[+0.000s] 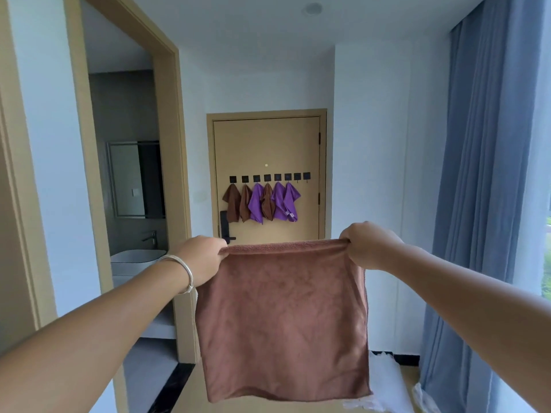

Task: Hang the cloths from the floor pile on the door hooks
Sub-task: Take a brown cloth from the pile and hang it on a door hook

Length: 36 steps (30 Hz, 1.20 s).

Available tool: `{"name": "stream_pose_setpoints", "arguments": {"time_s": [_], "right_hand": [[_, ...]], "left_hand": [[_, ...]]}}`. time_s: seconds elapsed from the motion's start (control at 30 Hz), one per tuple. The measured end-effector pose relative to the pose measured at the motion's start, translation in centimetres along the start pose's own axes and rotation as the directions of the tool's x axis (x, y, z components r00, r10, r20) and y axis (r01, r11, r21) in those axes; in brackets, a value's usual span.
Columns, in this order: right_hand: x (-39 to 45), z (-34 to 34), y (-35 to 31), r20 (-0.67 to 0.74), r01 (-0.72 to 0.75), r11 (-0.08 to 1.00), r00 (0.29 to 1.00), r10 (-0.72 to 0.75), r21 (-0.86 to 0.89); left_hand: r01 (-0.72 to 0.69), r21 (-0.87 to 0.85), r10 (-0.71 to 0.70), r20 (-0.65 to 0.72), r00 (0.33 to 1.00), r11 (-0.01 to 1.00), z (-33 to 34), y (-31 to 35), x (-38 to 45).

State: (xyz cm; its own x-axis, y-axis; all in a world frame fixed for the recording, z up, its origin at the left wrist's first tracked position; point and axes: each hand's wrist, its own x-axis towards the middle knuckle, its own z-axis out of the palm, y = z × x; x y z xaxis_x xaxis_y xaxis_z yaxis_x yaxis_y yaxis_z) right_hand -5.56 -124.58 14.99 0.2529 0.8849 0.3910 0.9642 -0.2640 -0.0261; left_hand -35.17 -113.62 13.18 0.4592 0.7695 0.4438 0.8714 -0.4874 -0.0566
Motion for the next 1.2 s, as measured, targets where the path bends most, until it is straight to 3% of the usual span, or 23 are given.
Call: {"name": "stream_pose_setpoints", "arguments": {"time_s": [0.47,0.77,1.2], "right_hand": [[17.2,9.0,1.9,-0.008,0.007,1.0,1.0,-0.006,0.016],[31.5,12.7,0.0,-0.05,-0.061,0.998,0.997,0.061,0.005],[43.5,21.8,0.7,0.015,-0.132,0.991,0.991,0.132,-0.009]], "left_hand": [[-0.053,-0.001,0.053,0.027,0.998,0.999,10.8,-4.1,18.4],[-0.128,-0.051,0.125,-0.06,0.99,0.99,15.7,-9.7,32.0],[-0.191,-0.145,0.185,-0.054,0.981,0.971,25.3,-12.5,43.7]]}}
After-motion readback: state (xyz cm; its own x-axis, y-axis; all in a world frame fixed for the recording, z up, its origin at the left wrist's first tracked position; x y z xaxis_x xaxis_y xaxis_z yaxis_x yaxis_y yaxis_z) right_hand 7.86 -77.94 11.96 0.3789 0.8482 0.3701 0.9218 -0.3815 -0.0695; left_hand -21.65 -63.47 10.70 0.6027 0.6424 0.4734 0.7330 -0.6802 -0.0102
